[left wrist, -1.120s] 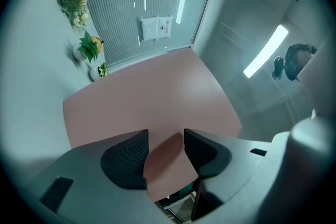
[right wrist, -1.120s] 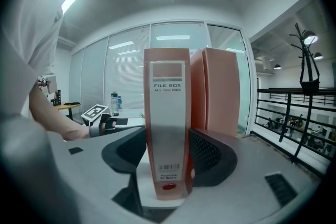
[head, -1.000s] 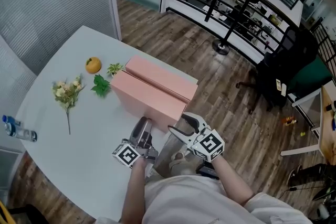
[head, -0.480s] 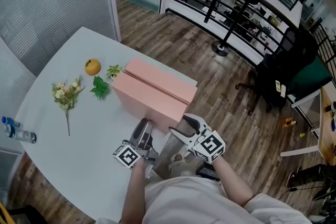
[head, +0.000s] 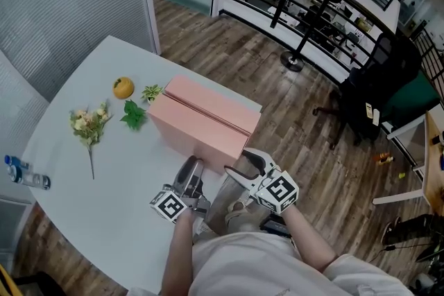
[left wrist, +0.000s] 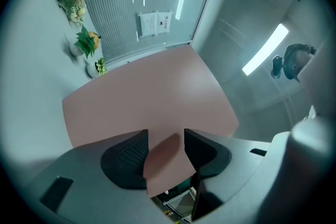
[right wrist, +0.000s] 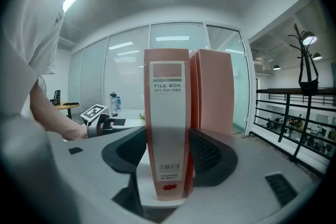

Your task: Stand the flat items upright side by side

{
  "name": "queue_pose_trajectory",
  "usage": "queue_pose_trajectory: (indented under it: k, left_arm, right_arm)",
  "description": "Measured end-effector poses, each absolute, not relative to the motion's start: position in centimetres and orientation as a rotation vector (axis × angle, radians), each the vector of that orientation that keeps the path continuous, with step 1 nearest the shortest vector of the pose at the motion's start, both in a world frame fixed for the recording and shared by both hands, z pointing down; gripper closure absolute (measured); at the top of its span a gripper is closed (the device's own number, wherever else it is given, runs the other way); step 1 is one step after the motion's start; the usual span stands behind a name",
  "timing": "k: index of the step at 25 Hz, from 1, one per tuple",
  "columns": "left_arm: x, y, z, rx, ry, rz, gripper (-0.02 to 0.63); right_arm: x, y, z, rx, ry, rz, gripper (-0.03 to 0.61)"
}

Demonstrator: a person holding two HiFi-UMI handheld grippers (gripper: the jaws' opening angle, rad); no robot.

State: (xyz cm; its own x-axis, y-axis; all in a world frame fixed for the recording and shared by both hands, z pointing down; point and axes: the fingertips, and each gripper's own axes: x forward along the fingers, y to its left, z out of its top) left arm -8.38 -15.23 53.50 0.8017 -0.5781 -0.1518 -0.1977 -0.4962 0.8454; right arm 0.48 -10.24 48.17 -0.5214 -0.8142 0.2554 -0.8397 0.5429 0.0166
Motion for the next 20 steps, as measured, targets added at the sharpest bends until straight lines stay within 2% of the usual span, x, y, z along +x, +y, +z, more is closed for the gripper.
queue_pose_trajectory:
  k: [14,17,20]
  left_arm:
    - [-9.1,-12.7,51.6,2.308,-0.581,-0.325,0.408]
    - [-9.3,-12.2,50.4,2.403,-0.611,-0.217,0.436]
    - [-9.2,-11.8,48.6,2.494,-0.642,-0.173,0.488]
  right_arm:
    - [2.6,-6.8,48.2,1.611,-2.459,0.228,0.319]
    - [3.8,-5.8,48.0,1.764,-2.441,0.346,0.364]
    - [5.1,-5.3,46.8,1.938,-2.417,0.455,0.469]
